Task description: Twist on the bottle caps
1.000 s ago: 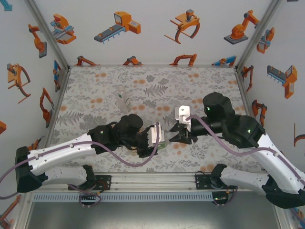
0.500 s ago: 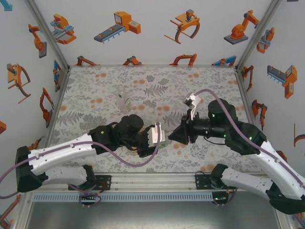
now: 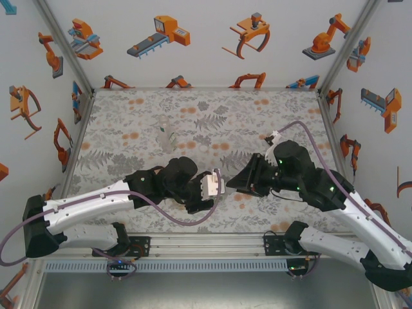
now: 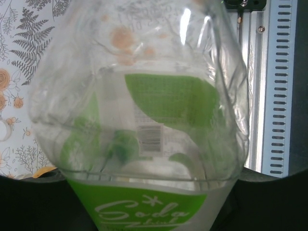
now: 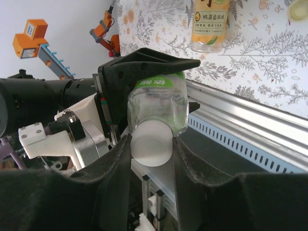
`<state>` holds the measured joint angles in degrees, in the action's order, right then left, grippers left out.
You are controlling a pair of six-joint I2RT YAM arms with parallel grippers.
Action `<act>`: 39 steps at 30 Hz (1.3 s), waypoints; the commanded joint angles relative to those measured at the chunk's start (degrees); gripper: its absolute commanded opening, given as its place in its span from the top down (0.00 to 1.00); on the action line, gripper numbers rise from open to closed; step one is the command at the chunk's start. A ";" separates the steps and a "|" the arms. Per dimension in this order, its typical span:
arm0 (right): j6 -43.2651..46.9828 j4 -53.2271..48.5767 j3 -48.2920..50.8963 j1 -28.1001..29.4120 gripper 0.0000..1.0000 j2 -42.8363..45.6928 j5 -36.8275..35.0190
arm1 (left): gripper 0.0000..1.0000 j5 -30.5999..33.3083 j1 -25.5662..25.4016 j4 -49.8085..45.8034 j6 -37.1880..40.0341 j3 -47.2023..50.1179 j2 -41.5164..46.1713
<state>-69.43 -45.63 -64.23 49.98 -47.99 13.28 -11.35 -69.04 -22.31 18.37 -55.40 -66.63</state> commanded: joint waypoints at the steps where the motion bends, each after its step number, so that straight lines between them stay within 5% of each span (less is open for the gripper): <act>1: -3.42 -8.21 -0.55 0.56 0.97 -1.39 0.26 | 1.00 1.16 0.13 10.41 -0.09 -1.75 0.31; 9: 9.69 -7.73 -9.27 0.51 0.63 -2.89 -3.62 | 1.00 0.72 0.12 8.67 0.00 -2.06 -0.37; 16: 23.86 -7.44 -14.77 0.48 0.47 -2.90 -5.02 | 1.00 0.72 0.04 8.37 0.35 -2.08 0.02; 24: 46.02 -2.72 -15.49 0.55 0.44 -1.20 -1.50 | 1.00 -1.07 -0.01 7.89 0.44 -2.33 0.17; 34: 85.44 -4.01 -16.98 0.51 0.41 -1.50 16.07 | 1.00 -2.87 0.00 7.55 -0.09 -1.91 1.42; 39: 93.18 -4.17 -16.85 0.53 0.41 -2.75 20.69 | 1.00 -3.24 -0.04 7.34 -0.13 -2.08 1.86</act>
<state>13.43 -49.91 -79.57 50.13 -49.93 28.64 -13.08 -68.97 -15.44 18.41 -55.81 -66.32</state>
